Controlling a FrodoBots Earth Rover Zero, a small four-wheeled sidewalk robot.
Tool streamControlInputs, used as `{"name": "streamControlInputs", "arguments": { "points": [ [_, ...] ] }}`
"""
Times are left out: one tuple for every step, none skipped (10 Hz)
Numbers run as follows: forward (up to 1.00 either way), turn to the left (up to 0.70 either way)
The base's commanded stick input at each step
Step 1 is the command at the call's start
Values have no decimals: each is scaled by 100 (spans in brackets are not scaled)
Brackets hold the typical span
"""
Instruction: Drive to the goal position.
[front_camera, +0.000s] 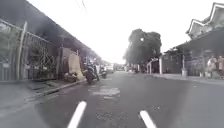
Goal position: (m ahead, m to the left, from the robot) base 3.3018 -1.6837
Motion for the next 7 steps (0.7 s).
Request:
{"name": "streamControlInputs", "arguments": {
  "points": [
    [70, 0],
    [70, -4],
    [70, -16],
    [70, -30],
    [70, -35],
    [70, -35],
    [70, -35]
  ]
}}
